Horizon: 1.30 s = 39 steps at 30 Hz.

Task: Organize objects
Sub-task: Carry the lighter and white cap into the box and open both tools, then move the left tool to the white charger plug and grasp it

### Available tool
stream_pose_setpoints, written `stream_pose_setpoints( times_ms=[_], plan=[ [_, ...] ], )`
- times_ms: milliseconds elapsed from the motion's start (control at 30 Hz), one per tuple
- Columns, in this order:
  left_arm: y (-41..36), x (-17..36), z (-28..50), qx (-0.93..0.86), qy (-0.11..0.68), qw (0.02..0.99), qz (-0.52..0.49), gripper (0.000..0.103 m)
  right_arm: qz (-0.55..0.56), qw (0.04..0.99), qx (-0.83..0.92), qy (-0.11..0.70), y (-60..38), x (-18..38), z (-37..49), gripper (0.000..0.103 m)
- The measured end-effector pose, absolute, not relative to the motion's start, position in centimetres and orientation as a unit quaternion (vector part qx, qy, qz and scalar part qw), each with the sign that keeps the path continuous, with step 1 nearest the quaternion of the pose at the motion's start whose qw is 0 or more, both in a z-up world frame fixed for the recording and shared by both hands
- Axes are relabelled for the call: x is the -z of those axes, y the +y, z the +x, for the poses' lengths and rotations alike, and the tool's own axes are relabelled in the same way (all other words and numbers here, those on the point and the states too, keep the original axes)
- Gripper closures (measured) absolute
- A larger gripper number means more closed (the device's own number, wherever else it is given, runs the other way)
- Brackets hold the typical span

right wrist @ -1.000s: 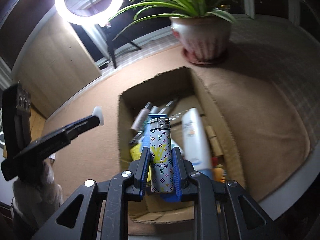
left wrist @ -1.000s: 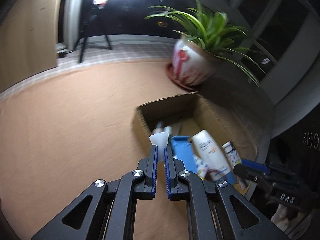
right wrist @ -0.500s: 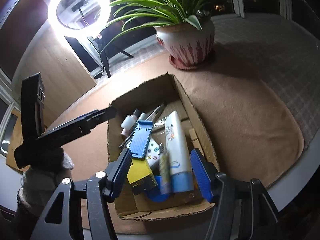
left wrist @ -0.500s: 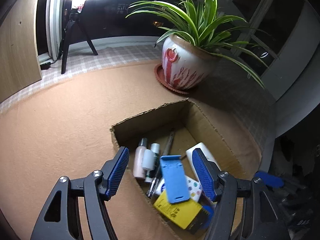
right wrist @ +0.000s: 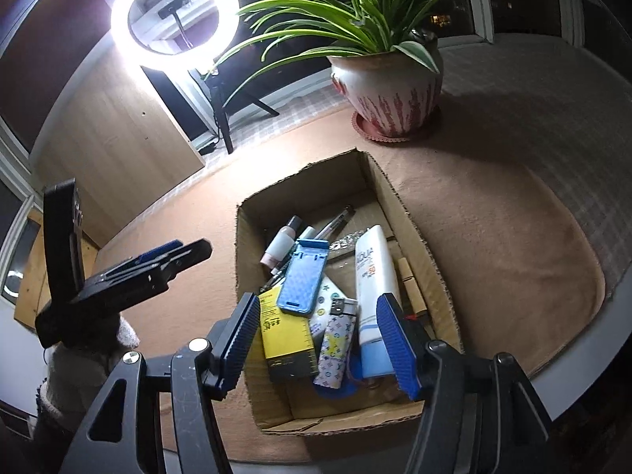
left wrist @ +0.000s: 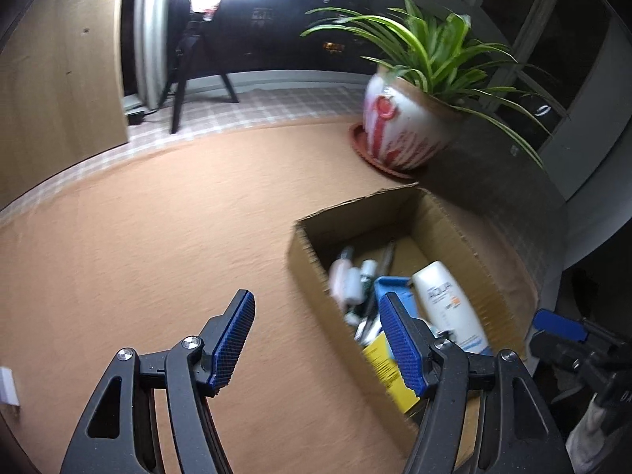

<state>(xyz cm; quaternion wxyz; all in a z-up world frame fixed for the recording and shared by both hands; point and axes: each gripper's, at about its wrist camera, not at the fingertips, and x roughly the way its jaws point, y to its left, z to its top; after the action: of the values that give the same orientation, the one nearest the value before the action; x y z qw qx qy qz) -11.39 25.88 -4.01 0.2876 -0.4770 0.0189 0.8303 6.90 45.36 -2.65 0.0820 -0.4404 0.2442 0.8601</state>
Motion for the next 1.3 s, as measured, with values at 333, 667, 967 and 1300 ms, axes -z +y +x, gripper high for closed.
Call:
stream_pose_setpoints(
  times_ms=[333, 667, 967, 1300],
  plan=[
    [17.8, 3.3, -9.9, -0.851, 0.033, 0.221, -0.475, 0.033, -0.443, 0.066, -0.868, 0.214, 41.3, 2.0, 5.2, 0.046],
    [9.4, 2.5, -9.0, -0.871, 0.031, 0.162, -0.464, 0.033, -0.457, 0.027, -0.872, 0.173, 35.1, 2.0, 2.4, 0.046],
    [2.1, 3.8, -9.5, -0.871, 0.009, 0.118, -0.476, 0.033, -0.47, 0.004, -0.868, 0.16, 30.6, 2.6, 0.3, 0.046],
    [-6.4, 7.1, -11.5, -0.86, -0.01, 0.051, -0.508, 0.033, -0.481, -0.008, -0.862, 0.159, 27.3, 3.2, -1.3, 0.045]
  ],
)
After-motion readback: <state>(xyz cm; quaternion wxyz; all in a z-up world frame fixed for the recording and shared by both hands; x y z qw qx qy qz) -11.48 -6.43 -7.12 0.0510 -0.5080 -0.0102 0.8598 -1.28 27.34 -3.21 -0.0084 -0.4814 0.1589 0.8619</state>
